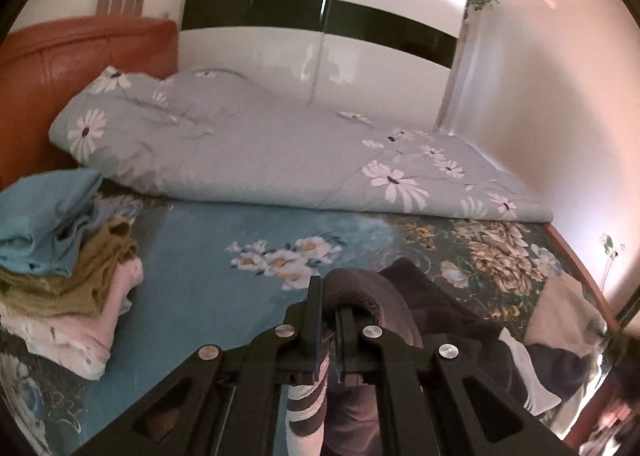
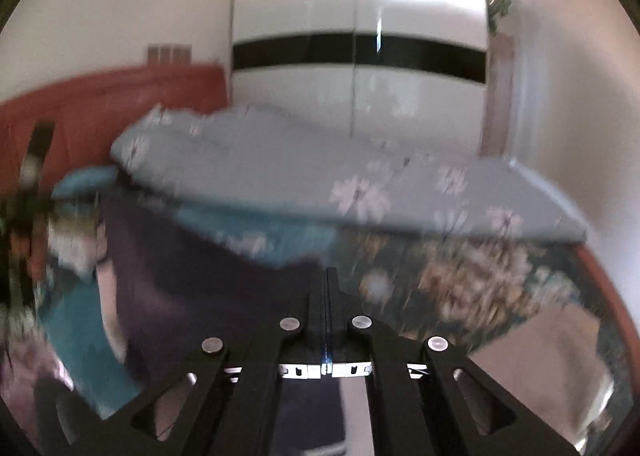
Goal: Fold clothes
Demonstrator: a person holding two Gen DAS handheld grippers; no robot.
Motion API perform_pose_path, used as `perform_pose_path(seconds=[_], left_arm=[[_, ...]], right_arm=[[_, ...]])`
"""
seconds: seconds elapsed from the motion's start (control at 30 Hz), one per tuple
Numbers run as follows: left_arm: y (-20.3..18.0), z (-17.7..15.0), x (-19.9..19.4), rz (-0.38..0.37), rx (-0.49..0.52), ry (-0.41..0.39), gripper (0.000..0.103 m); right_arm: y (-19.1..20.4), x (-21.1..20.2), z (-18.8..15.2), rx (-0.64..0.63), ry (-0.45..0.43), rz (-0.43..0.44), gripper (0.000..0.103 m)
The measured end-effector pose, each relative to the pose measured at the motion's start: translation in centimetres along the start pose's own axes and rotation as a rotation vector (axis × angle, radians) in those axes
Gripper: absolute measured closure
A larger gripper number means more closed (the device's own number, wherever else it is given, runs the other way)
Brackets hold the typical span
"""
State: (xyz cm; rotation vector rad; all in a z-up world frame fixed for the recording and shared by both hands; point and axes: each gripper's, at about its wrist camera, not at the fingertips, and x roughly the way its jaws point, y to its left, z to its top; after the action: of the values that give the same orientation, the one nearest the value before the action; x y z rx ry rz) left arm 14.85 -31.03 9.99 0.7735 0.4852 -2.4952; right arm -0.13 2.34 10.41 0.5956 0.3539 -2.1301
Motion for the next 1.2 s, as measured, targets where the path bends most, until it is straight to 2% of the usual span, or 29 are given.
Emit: perform_pose_path(seconds=[0.07,0.1,0.13,0.2,0.3,0.37,0.43,0.53,0.63,0.77,0.87,0.97,1.03,1.07,1.1,1.2], left_arm=[[0.5,-0.4,0.3,0.015,-0.001,0.013,0.098],[0.7,-0.7,0.5,0.023,0.0,0.02,0.098],[0.9,-1.1,0.7,0.031,0.002,0.028,0.098],[1.4,-1.6,1.2,0.048,0.004,0.046,0.098],[2.2,-2.4,2.0,0.062,-0.011,0.071,0.098],[2.6,-2.9,2.6,0.067,-0.025,0.089,0.098],[2.8,-3.4,3.1,0.067,-0.035,0.099,0.098],[2.8,-3.8,3.8,0.072,-0.041,0.111,0.098],[3.0,-4.0,4.2,0.078,-0.039,0.117,0.097],[3.3,-4.1,4.5,0.084,-0.041,0.123,0.097],[3.6,-4.4,4.7,0.09,-0.036,0.122,0.097],[4.0,-4.6,4.8,0.092,-0.043,0.119,0.097],[4.3,-4.6,4.7,0.089,-0.05,0.118,0.097],[4.4,-4.6,4.7,0.087,-0.054,0.118,0.097],[4.4,-4.6,4.6,0.085,-0.057,0.114,0.097],[4.3,-4.4,3.6,0.078,-0.059,0.087,0.098]], right_arm=[[1.8,2.2,-3.5,-0.046,0.08,0.048,0.102],[2.5,3.2,-5.1,-0.07,0.111,0.068,0.097],[3.3,4.1,-6.7,-0.099,0.141,0.08,0.082],[4.9,5.9,-9.6,-0.16,0.202,0.101,0.059],[6.7,6.9,-12.5,-0.242,0.243,0.11,0.052],[7.1,7.1,-13.7,-0.314,0.238,0.06,0.048],[7.2,7.3,-14.3,-0.352,0.224,0.029,0.042],[7.0,8.0,-14.4,-0.388,0.216,0.005,0.04],[7.4,9.3,-14.7,-0.443,0.205,-0.06,0.04],[7.5,10.4,-14.1,-0.421,0.143,-0.142,0.04],[6.8,11.0,-13.0,-0.362,0.117,-0.153,0.04],[5.3,10.8,-11.7,-0.265,0.106,-0.128,0.043],[4.2,10.3,-10.7,-0.18,0.11,-0.1,0.068],[3.7,10.1,-10.2,-0.137,0.115,-0.086,0.076],[3.2,9.8,-9.6,-0.101,0.114,-0.08,0.088],[1.6,9.0,-7.6,-0.016,0.096,-0.083,0.092]])
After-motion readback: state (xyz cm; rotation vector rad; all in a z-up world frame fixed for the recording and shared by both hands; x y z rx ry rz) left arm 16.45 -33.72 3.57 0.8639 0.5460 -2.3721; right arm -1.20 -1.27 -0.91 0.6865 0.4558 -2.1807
